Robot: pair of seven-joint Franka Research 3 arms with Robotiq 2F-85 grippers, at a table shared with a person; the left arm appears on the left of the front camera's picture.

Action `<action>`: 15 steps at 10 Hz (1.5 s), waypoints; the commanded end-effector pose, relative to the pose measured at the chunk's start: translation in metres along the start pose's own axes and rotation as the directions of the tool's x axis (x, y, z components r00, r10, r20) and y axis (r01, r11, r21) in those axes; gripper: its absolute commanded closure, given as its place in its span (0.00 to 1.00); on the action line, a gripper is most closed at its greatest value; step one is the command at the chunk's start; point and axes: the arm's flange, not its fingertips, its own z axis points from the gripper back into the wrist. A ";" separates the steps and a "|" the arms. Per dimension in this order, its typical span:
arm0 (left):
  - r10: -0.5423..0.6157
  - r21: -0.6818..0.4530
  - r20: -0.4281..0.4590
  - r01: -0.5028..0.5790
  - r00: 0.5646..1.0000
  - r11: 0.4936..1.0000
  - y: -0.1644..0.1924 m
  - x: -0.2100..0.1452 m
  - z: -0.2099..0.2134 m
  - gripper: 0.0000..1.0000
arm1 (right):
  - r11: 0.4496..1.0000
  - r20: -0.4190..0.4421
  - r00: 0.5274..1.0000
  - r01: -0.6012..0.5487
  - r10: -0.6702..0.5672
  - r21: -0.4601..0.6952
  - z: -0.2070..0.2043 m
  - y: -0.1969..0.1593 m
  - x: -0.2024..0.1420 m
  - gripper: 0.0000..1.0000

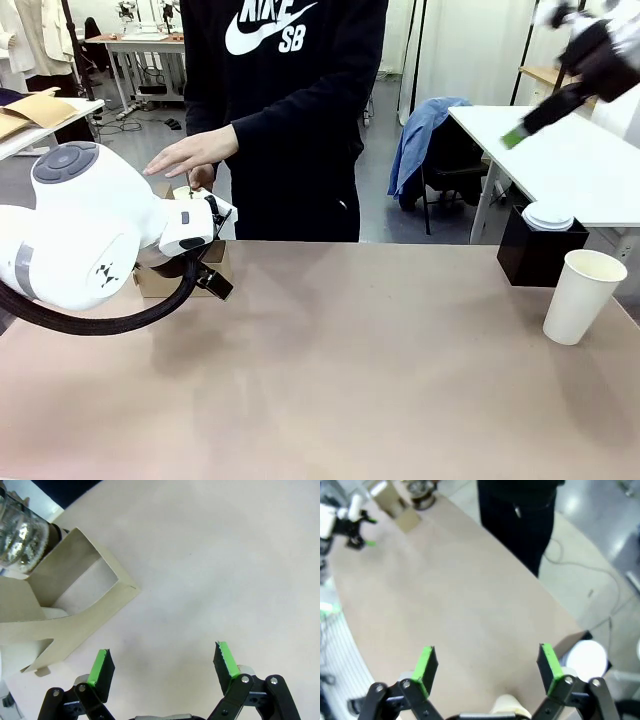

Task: Pour a drink into a cup and package it in a carrier.
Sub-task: Pick up the 600 ml Paper Cup and place it in the middle top area of the table.

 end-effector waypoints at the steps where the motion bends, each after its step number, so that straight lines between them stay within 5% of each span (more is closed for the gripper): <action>1: 0.001 0.000 0.000 -0.001 1.000 1.000 0.000 0.000 0.000 0.00 | 0.987 0.023 0.997 -0.082 0.079 0.139 0.025 -0.053 -0.059 0.00; 4: 0.001 0.000 0.000 -0.001 1.000 1.000 0.000 0.000 0.000 0.00 | 0.972 0.287 0.949 -0.176 0.127 0.153 0.071 -0.097 -0.185 0.00; 8: 0.001 0.000 0.000 -0.001 1.000 1.000 0.000 0.000 0.000 0.00 | 0.952 0.452 0.887 -0.215 0.097 0.218 0.019 -0.143 -0.295 0.00; 10: 0.001 0.000 0.000 -0.001 1.000 1.000 0.000 0.000 0.000 0.00 | 0.940 0.546 0.831 -0.265 0.108 0.217 -0.005 -0.152 -0.319 0.00; 11: 0.001 0.000 0.000 -0.001 1.000 1.000 0.000 0.000 0.000 0.00 | 0.961 0.457 0.886 -0.186 0.075 0.204 0.011 -0.128 -0.314 0.00; 15: 0.001 0.000 0.000 -0.001 1.000 1.000 0.000 0.000 0.000 0.00 | 0.961 0.457 0.886 -0.186 0.075 0.204 0.011 -0.128 -0.314 0.00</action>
